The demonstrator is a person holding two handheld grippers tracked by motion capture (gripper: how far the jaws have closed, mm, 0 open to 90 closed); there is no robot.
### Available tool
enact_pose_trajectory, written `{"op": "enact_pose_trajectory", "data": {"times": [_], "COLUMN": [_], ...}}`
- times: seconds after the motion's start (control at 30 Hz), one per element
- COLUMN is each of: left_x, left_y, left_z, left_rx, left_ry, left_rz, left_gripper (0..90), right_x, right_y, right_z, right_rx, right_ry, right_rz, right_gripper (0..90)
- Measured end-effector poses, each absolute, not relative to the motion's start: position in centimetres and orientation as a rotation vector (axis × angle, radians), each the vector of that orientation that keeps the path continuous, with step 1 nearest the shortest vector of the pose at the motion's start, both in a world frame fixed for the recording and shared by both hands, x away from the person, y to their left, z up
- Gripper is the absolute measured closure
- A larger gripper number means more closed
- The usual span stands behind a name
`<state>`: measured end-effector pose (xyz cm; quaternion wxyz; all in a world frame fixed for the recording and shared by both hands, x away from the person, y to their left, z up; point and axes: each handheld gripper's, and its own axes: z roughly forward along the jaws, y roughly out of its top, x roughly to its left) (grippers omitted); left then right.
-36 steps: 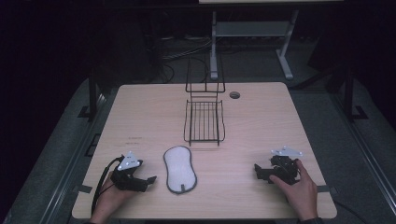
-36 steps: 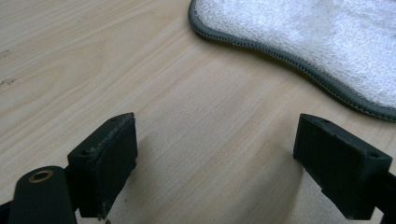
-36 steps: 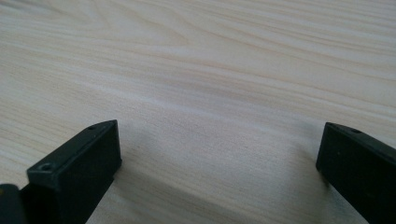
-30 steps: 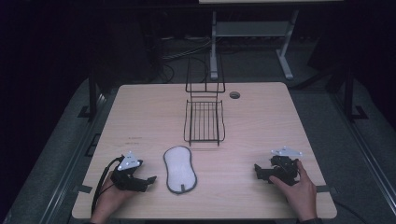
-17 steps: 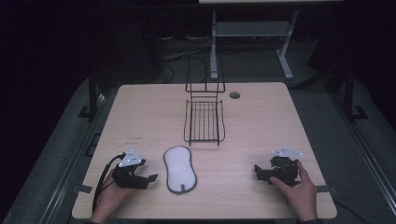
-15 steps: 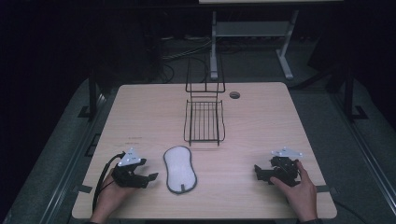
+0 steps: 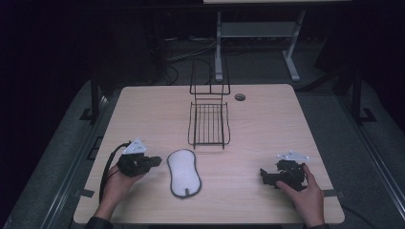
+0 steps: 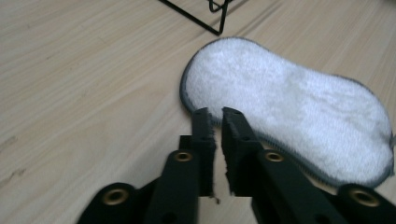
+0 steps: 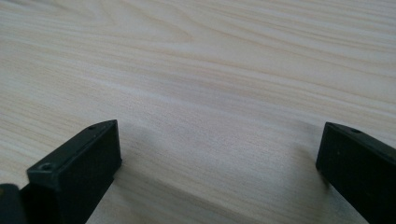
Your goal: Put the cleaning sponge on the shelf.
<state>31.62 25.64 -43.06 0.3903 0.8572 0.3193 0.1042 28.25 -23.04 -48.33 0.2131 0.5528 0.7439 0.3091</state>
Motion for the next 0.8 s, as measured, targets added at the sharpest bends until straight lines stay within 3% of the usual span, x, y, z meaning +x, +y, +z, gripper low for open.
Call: {"op": "enact_pose_trajectory", "data": {"times": [0.07, 0.8], "left_x": [32.0, 36.6], "left_y": [25.4, 19.9], "left_z": [-42.9, -43.1], "left_rx": [2.169, 2.218], "left_ry": [0.817, 0.739], "left_rz": [0.247, 0.170], "left_gripper": [89.4, 89.6], "right_x": [28.2, 28.3], "right_y": [-23.0, -23.0], "right_z": [-48.3, -48.3], "right_rx": [1.535, 1.533], "right_ry": [2.065, 2.065], "right_rz": [0.858, 0.859], "right_gripper": [0.0, 0.0]}}
